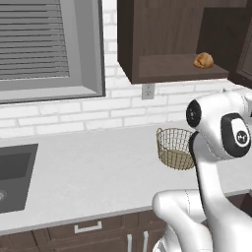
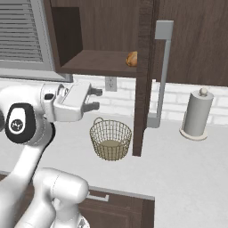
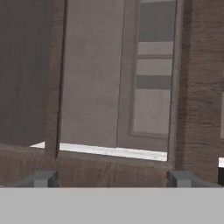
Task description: Open the cabinet, pick up the bread from the cabinet and place it in the basket. Then move the basket to the dining counter.
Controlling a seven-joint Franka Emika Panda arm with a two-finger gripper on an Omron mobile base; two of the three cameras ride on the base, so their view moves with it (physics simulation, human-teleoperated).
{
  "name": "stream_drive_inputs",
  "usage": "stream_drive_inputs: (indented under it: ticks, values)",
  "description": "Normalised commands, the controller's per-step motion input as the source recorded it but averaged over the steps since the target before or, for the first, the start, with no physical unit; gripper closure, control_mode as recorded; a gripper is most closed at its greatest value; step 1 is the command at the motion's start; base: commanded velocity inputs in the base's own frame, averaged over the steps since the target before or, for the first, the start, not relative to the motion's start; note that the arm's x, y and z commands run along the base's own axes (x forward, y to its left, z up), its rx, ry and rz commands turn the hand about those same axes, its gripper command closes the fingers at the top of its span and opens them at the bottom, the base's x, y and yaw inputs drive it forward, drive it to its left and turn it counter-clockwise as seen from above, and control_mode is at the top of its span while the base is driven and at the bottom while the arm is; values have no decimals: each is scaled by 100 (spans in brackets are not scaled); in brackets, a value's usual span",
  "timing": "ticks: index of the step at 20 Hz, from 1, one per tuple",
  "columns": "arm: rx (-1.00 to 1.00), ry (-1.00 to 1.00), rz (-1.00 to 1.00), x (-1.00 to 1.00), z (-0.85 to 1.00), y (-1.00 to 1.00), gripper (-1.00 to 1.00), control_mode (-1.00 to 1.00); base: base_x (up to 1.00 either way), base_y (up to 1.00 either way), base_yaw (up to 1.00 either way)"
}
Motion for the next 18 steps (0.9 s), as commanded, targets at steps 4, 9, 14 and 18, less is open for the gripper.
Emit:
stream_drive_inputs:
  ticks: [4,9,14,18]
  values:
    - [11,21,42,30,3,45,-100,-100,0,0,0]
    - [15,21,35,59,19,8,-100,-100,0,0,0]
    - [6,20,22,84,13,0,-100,-100,0,0,0]
    - [1,19,14,90,8,0,-100,-100,0,0,0]
